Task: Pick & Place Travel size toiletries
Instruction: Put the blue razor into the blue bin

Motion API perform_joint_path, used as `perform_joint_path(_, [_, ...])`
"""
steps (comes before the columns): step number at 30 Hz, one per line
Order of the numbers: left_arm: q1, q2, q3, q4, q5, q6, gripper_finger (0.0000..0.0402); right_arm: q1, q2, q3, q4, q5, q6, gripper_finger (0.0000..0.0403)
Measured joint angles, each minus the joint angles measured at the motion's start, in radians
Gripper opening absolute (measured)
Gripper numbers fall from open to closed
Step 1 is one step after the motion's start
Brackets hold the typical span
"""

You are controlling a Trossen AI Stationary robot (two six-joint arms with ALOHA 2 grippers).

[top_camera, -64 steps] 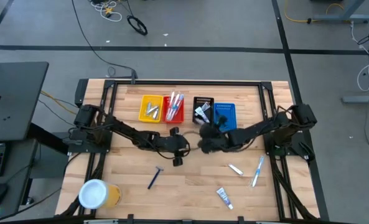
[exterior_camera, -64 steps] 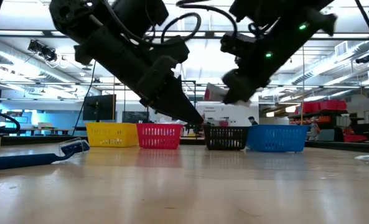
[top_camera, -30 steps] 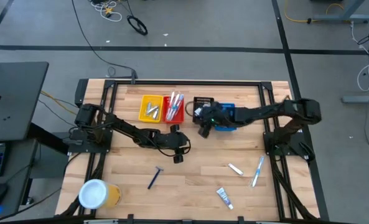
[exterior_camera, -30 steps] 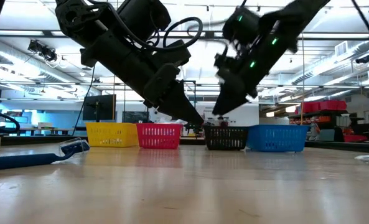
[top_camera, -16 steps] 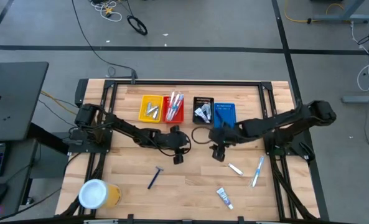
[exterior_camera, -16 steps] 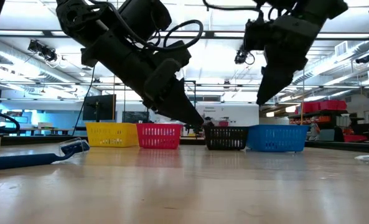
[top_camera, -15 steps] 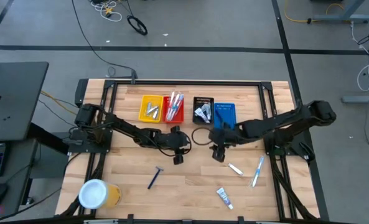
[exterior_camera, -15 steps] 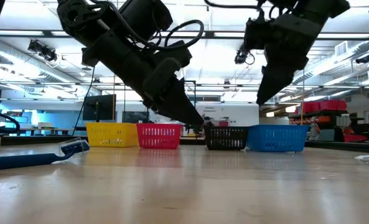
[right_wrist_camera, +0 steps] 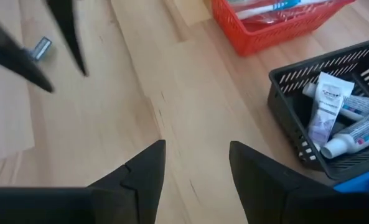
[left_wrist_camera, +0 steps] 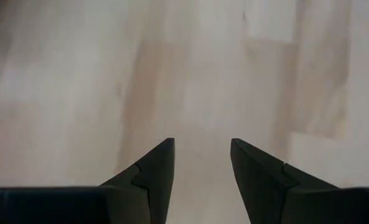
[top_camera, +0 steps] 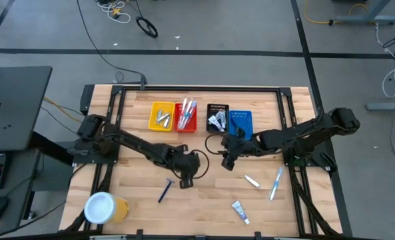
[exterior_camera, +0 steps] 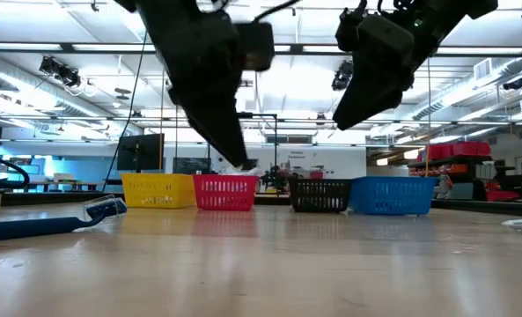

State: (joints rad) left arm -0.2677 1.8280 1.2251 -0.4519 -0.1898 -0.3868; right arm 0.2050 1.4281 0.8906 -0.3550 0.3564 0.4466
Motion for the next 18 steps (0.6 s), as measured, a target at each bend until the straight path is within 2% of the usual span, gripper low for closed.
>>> perform_joint_path(5, [-0.074, -0.001, 0.047, -0.134, 0.02, -0.149, 0.0167, 0.001, 0.0, -0.038, 0.046, -0.001, 0.077, 0.0188])
perform_joint_path(11, [-0.193, -0.001, 0.057, -0.244, 0.052, -0.41, 0.0167, 0.027, 0.001, -0.142, 0.164, -0.025, 0.181, 0.0188])
perform_joint_path(14, [-0.263, -0.001, 0.034, -0.255, 0.027, -0.534, 0.0167, 0.054, 0.001, -0.204, 0.272, -0.026, 0.219, 0.0188])
perform_joint_path(18, [-0.339, 0.004, -0.001, -0.244, -0.063, -0.683, 0.0167, 0.093, 0.001, -0.284, 0.448, -0.026, 0.244, 0.0188])
